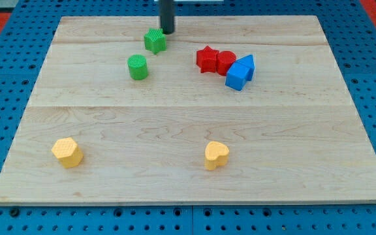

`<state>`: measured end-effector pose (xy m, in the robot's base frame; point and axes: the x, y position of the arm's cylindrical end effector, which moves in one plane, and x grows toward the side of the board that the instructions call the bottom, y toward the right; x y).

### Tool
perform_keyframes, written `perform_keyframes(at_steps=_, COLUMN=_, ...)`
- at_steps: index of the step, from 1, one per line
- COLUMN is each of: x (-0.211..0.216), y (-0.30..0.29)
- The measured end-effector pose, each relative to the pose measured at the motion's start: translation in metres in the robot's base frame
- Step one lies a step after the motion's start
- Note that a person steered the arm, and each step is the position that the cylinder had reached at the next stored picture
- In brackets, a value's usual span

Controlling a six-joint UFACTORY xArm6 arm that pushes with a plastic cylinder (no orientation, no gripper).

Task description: Move the green circle into the top left side of the yellow hexagon

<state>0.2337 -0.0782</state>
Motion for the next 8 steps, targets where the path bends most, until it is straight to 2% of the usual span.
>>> perform_keyframes(at_steps=1, x=0.019, y=-0.048)
perform_keyframes(at_steps=2, x=0.054, y=-0.059)
perform_keyframes(at_steps=3, x=0.009, y=-0.101)
perform_keyframes(at_steps=4, x=-0.032, y=-0.044)
perform_keyframes(at_steps=5, x=-0.030, y=-0.001)
perform_keyframes(at_steps=6, x=0.021, y=-0.001)
perform_keyframes(at_steps=7, x=0.054, y=0.003)
perform_keyframes(at_steps=8, x=0.059, y=0.002)
